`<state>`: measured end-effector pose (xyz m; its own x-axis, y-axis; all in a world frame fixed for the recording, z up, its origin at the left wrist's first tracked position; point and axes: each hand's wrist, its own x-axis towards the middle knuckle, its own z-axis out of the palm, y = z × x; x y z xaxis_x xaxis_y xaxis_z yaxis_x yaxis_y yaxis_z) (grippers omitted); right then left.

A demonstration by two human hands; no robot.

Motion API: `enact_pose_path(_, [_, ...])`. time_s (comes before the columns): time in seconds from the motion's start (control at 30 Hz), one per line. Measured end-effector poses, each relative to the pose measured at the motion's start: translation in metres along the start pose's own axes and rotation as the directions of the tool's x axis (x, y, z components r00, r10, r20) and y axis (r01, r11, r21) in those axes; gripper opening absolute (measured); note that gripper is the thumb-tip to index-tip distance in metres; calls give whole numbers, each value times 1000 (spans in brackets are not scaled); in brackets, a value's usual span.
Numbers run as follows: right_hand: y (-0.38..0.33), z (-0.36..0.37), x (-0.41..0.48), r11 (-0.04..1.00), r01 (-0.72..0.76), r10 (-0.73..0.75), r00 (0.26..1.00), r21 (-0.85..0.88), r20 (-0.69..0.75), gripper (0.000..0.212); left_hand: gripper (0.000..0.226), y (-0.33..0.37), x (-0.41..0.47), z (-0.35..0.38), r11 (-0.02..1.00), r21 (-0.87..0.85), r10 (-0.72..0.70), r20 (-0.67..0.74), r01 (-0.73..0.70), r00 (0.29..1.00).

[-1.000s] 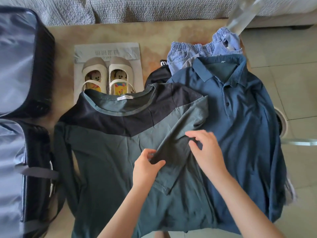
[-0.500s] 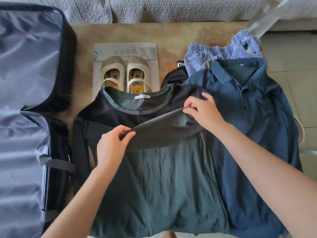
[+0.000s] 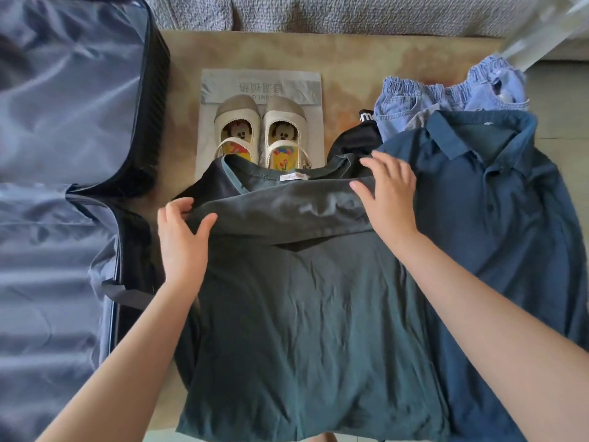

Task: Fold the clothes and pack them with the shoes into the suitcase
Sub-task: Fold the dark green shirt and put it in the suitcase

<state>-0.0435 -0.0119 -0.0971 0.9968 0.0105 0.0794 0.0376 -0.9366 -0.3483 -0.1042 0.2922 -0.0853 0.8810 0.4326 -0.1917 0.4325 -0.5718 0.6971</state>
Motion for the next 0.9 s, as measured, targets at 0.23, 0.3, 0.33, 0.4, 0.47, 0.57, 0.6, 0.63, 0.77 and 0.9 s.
enact_pose_path(0.23, [26, 5, -78, 997, -80, 80, 997, -21, 5, 52, 45, -12, 7, 6, 978, -18, -203, 170, 209, 964])
enact_pose_path(0.3, [30, 4, -84, 988, -152, 152, 988, 4, -27, 54, 43, -15, 17, 5, 972, -12, -229, 167, 235, 959])
enact_pose_path(0.33, [32, 5, -86, 985, -173, 173, 984, 12, -33, 53, 38, -16, 21, 5, 971, 1, -236, 175, 240, 956])
enact_pose_path(0.4, [35, 6, -87, 986, -163, 162, 986, -25, -44, 48, 31, -19, 24, 5, 966, 17, -255, 179, 257, 950])
enact_pose_path(0.47, [37, 5, -84, 987, -140, 135, 989, -83, -61, 44, 41, -18, 23, 4, 951, 3, -305, 181, 310, 935])
enact_pose_path(0.57, [38, 3, -76, 980, -177, 167, 980, -93, -107, 42, 55, -18, 25, 2, 928, 83, -372, 211, 363, 904])
enact_pose_path(0.6, [39, 2, -75, 979, -178, 166, 979, -100, -114, 39, 54, -19, 25, 2, 925, 110, -380, 225, 364, 897])
enact_pose_path(0.63, [41, 2, -74, 979, -162, 148, 982, -120, -115, 36, 52, -19, 26, 1, 924, 109, -382, 232, 366, 895])
enact_pose_path(0.77, [50, 1, -73, 984, -68, 54, 995, -165, -88, 34, 29, -14, 25, 0, 929, -111, -329, 186, 353, 926])
enact_pose_path(0.9, [57, -10, -78, 997, -29, 26, 998, -65, -54, 39, 16, -7, 24, 0, 920, -259, -278, 100, 295, 955])
